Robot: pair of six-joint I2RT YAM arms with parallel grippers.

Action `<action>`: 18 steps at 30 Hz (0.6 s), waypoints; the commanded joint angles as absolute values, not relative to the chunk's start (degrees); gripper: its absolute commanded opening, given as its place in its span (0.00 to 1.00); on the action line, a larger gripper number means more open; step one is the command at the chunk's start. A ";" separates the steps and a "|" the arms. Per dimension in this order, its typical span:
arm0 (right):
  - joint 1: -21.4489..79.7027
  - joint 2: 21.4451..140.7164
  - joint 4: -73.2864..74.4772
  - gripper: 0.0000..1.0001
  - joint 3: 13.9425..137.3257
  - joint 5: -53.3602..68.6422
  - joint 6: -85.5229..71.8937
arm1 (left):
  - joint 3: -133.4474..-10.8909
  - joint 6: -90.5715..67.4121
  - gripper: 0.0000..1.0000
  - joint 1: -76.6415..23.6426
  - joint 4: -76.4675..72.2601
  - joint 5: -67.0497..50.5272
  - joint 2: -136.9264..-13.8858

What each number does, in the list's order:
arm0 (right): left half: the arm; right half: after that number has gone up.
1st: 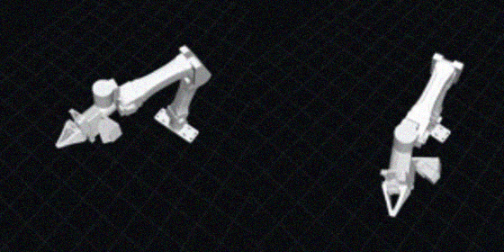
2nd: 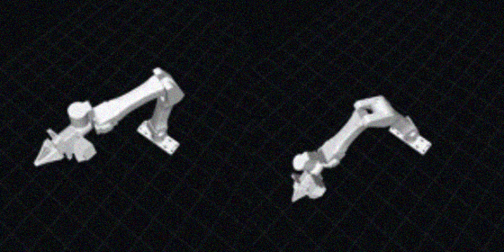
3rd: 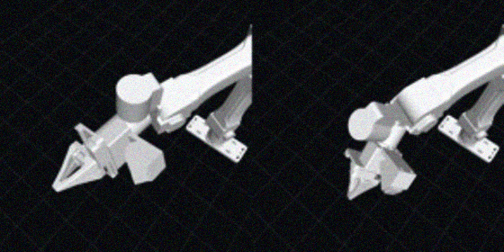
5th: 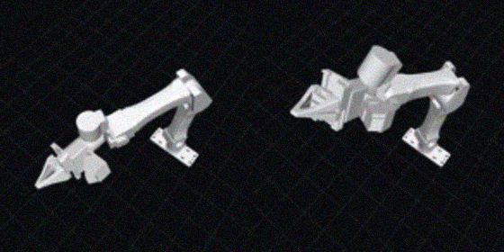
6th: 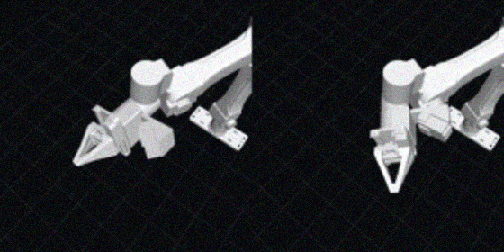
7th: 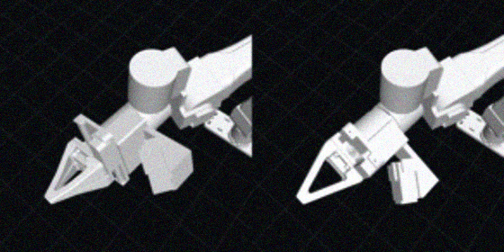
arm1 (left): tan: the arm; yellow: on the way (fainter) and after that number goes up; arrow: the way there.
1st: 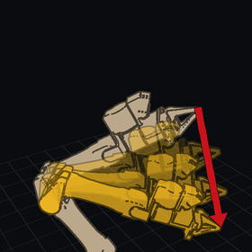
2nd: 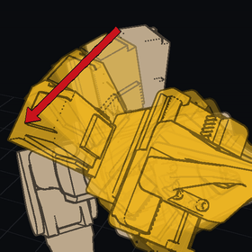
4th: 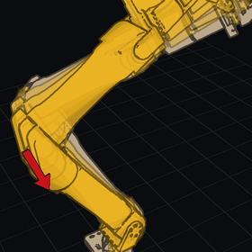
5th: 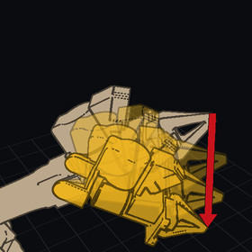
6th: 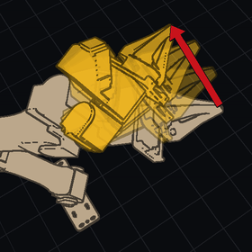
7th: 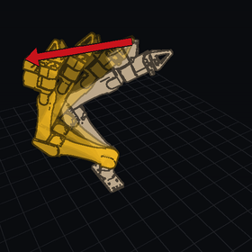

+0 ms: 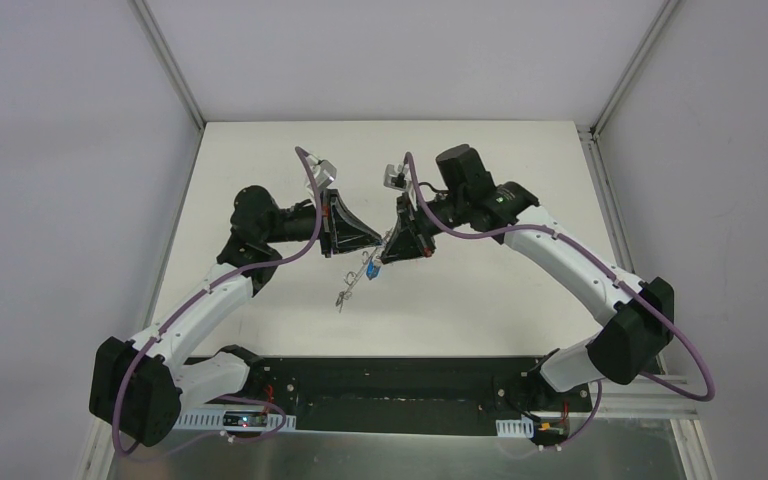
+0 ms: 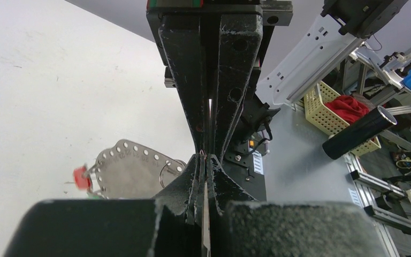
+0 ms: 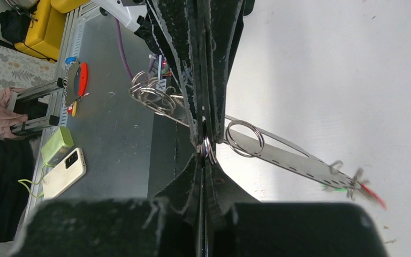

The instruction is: Put the keys on the keyring

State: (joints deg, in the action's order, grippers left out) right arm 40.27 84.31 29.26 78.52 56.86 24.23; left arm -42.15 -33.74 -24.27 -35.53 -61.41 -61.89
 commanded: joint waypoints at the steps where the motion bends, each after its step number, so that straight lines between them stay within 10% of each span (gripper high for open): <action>1: 41.62 84.73 28.68 0.06 81.12 57.20 24.16 | -42.54 -33.15 0.00 -24.19 -39.85 -60.03 -61.45; 10: 40.37 82.48 30.43 0.34 80.97 55.19 26.67 | -42.65 -31.22 0.00 -24.17 -37.27 -60.01 -60.94; 18: 38.04 79.76 30.62 0.37 80.83 55.45 27.16 | -42.70 -31.38 0.00 -24.12 -37.18 -60.35 -60.85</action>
State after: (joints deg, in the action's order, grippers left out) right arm 39.03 83.20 30.70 78.54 54.72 25.74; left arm -42.15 -32.34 -24.29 -34.33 -60.84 -61.89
